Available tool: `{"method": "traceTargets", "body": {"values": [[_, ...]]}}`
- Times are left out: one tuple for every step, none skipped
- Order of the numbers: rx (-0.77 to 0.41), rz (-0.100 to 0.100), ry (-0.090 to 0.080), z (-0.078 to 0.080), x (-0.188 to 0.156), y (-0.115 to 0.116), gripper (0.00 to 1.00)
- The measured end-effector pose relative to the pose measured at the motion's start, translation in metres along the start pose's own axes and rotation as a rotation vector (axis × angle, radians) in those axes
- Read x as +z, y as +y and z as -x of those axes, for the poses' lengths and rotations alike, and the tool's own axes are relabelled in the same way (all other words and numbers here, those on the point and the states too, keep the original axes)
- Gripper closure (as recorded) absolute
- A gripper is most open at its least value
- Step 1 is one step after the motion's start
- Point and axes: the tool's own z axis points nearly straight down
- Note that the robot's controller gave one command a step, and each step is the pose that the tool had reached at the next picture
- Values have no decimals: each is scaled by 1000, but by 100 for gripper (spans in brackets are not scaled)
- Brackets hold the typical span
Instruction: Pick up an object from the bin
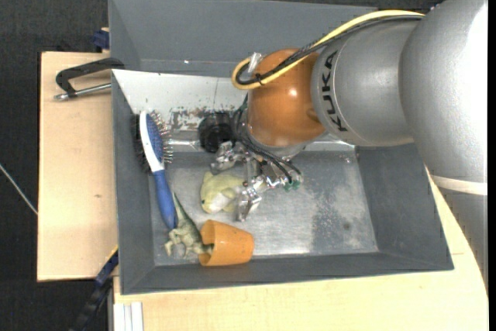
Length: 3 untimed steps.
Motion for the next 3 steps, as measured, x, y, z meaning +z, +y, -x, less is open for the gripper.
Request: {"method": "traceTargets", "body": {"values": [[1,0,-7,2,-1,0,100],[3,-1,-3,4,-23,0,100],[4,-1,-2,6,-31,0,100]]}}
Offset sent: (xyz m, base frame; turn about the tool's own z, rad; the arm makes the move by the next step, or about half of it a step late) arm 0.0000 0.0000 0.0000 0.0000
